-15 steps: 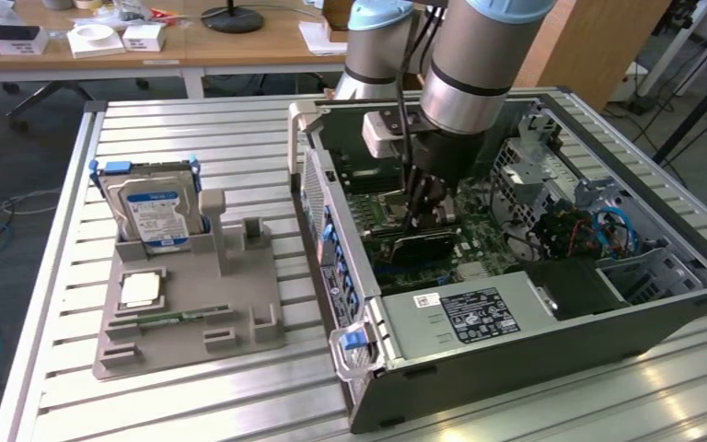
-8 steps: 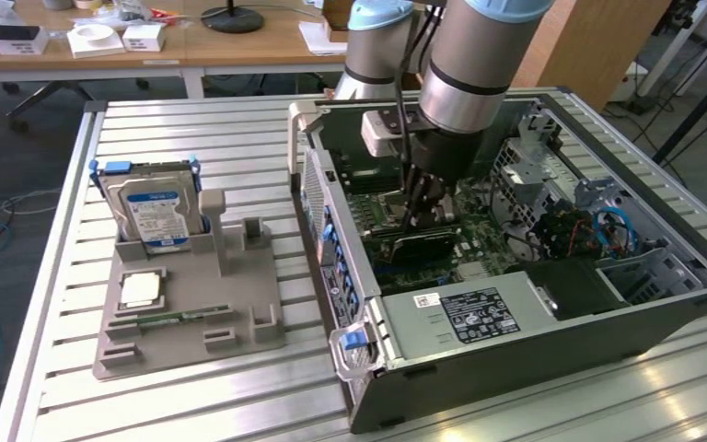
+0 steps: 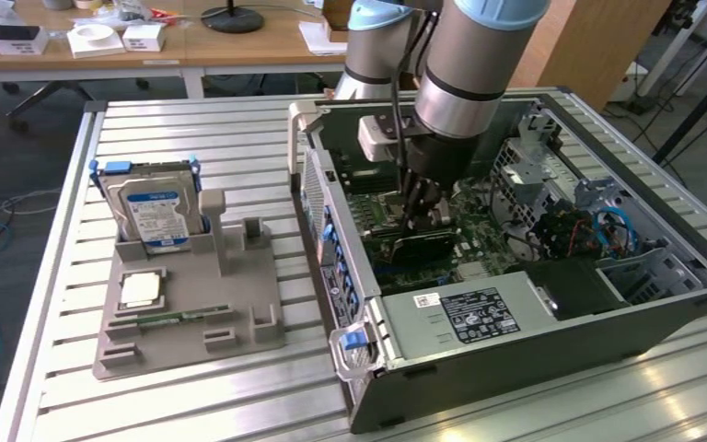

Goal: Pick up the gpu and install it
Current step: 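Press down on the gpu until it lock into place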

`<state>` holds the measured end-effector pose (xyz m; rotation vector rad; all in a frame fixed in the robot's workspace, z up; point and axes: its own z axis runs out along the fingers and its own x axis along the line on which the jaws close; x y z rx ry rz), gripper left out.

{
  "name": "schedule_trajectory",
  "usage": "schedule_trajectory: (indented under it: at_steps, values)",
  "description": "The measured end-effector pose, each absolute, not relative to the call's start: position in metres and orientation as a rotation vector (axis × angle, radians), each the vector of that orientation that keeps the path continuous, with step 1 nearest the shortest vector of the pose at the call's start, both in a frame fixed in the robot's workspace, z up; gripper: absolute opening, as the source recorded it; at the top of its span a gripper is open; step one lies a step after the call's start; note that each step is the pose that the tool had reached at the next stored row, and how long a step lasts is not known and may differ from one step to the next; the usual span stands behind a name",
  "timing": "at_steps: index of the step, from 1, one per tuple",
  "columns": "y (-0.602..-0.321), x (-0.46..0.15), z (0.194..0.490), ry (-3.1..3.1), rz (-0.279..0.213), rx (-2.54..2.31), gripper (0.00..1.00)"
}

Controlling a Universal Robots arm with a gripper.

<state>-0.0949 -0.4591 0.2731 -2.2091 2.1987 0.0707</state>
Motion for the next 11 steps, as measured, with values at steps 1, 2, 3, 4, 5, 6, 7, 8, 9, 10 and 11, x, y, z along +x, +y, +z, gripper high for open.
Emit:
schedule_trajectory:
  at_steps: [1,2,3,4,5,6,7,8,9,10,11]
  values:
    - [-0.4586,-0.0953,0.2729,2.199,0.071,-2.209,0.10]
    - [-0.4586,-0.0954,0.2728,2.199,0.071,-2.209,0.10]
    - [-0.4586,-0.0958,0.2727,2.199,0.071,-2.209,0.10]
    - [-0.4586,-0.0964,0.2725,2.199,0.071,-2.209,0.10]
    - [-0.4586,-0.0971,0.2723,2.199,0.071,-2.209,0.10]
    - [-0.4586,-0.0971,0.2720,2.198,0.071,-2.209,0.10]
    - [-0.4586,-0.0975,0.2717,2.199,0.071,-2.209,0.10]
    - [-0.4586,-0.0984,0.2714,2.199,0.071,-2.209,0.10]
    - [-0.4586,-0.0991,0.2712,2.199,0.071,-2.209,0.10]
    - [-0.4586,-0.0994,0.2712,2.199,0.071,-2.209,0.10]
    - [-0.4586,-0.0994,0.2711,2.199,0.071,-2.209,0.10]
